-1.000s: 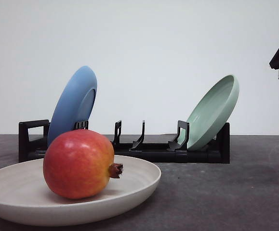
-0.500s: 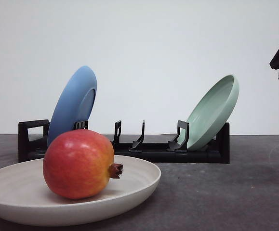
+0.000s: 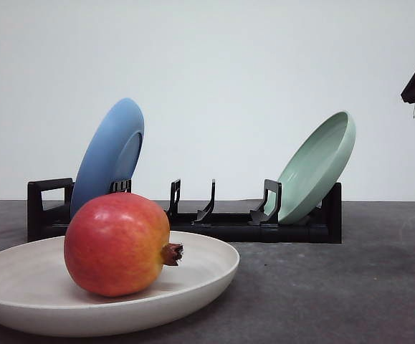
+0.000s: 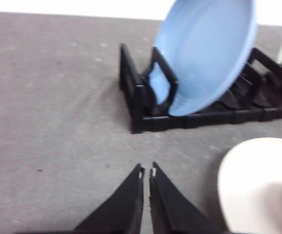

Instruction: Place pomegranate in white plate

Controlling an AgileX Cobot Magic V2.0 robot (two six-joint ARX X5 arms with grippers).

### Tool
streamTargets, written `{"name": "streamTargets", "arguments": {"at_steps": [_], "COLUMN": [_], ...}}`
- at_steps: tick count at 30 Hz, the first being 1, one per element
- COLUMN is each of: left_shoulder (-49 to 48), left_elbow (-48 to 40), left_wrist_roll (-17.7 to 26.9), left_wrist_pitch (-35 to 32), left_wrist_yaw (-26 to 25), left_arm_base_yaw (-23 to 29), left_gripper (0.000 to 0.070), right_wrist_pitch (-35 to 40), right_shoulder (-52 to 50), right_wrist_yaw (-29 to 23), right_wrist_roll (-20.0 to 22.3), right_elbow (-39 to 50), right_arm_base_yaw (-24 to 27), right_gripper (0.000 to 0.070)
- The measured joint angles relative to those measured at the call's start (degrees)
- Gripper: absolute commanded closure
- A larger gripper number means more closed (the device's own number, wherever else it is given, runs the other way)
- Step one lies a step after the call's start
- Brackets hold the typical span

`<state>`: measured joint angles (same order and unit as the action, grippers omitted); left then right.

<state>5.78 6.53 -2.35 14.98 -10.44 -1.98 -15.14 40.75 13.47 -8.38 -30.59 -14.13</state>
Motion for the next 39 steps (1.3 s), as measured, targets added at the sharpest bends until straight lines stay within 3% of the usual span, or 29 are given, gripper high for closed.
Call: {"name": "streamTargets", "arguments": {"at_steps": [8,18,39], "left_shoulder": [-5.53,-5.53,-5.53], "left_elbow": [-4.49,-5.2,-5.2], "left_wrist_roll": [0.15,0.87,0.87], "left_wrist_pitch": [-2.89,-4.5,-4.5], "left_wrist_yaw": [0.66,7.27,7.32], "left_arm_base_yaw": [3.37,3.41,3.41], "left_gripper": [0.07,0.07,0.07], "right_wrist_pitch": [0.02,0.02,0.02], "right_shoulder": [-0.02,0.0,0.0], "right_wrist_yaw": [0.0,0.0,0.0], "right_wrist_roll": [0.0,0.0,0.0], "right_elbow": [0.0,0.0,0.0], "right_arm_base_yaw": [0.0,0.0,0.0], "right_gripper": [0.0684,0.0684,0.0684]}}
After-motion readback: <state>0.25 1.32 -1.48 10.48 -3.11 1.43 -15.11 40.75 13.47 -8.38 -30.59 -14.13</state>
